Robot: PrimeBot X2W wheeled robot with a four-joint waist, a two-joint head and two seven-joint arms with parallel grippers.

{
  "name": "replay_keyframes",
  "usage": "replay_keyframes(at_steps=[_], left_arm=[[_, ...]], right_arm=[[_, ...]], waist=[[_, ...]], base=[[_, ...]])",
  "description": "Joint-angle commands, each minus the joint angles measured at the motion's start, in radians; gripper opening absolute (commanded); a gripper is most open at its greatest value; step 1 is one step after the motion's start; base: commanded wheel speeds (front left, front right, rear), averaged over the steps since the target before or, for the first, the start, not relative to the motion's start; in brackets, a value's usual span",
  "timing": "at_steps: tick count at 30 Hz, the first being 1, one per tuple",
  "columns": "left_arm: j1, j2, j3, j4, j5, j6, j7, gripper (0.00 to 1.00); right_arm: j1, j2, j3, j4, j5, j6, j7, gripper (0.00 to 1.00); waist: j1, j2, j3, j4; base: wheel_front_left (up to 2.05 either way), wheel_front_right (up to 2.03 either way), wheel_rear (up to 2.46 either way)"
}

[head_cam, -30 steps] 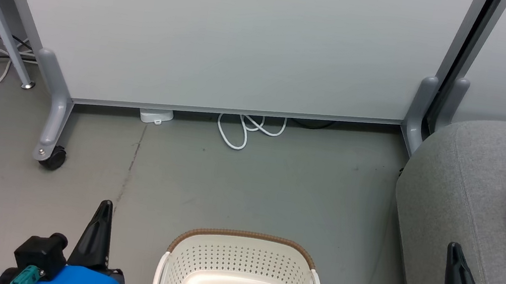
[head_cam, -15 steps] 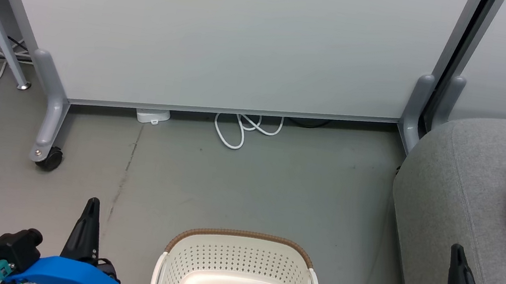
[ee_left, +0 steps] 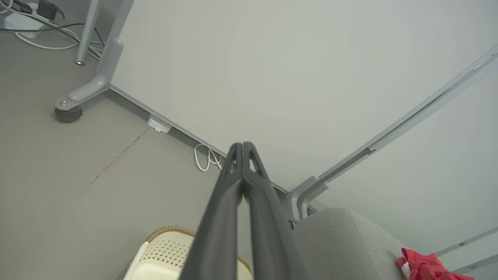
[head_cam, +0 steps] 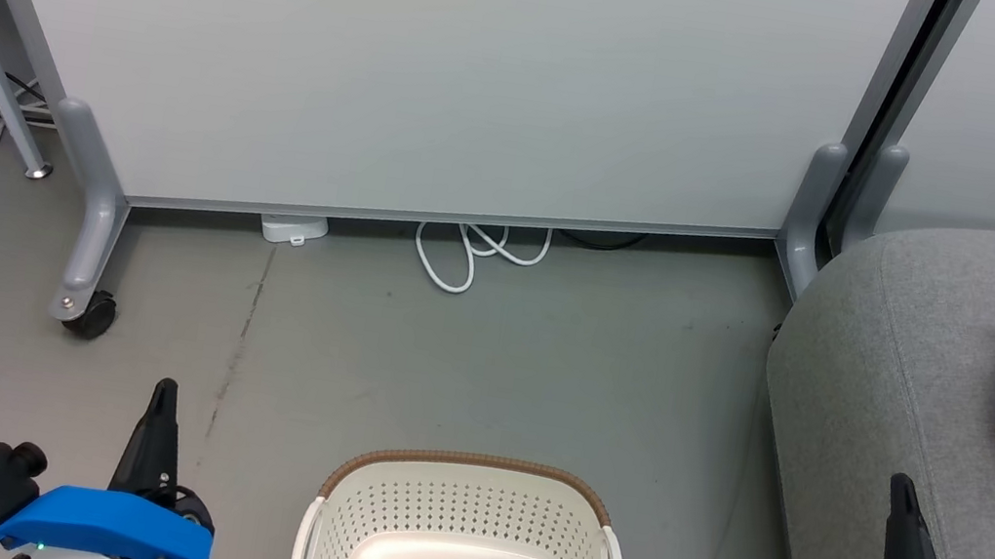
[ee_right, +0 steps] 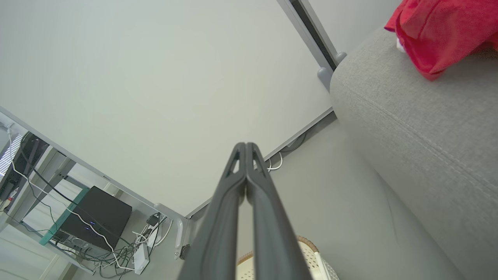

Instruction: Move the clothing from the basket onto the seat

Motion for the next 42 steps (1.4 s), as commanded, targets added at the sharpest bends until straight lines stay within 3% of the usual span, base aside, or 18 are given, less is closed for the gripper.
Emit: replay_keyframes(at_steps=[1, 42], left_arm=[[-0.031, 0.006, 0.01, -0.017, -0.037, -0.001, 0.009, 0.0], [-0.054, 0.007, 0.066, -0.037, -0.499, -0.002, 0.128, 0.0]], right_arm=[[-0.03, -0.007, -0.001, -0.012, 0.039, 0.0, 0.009, 0.0], [-0.058, -0.009, -0.001, 0.0, 0.515, 0.0, 0.129, 0.0]], waist=[[0.0, 0.0, 0.0, -0.001], [0.0, 0.0, 0.001, -0.027]], base=[[0.0, 0.0, 0.0], [0.0, 0.0, 0.0]])
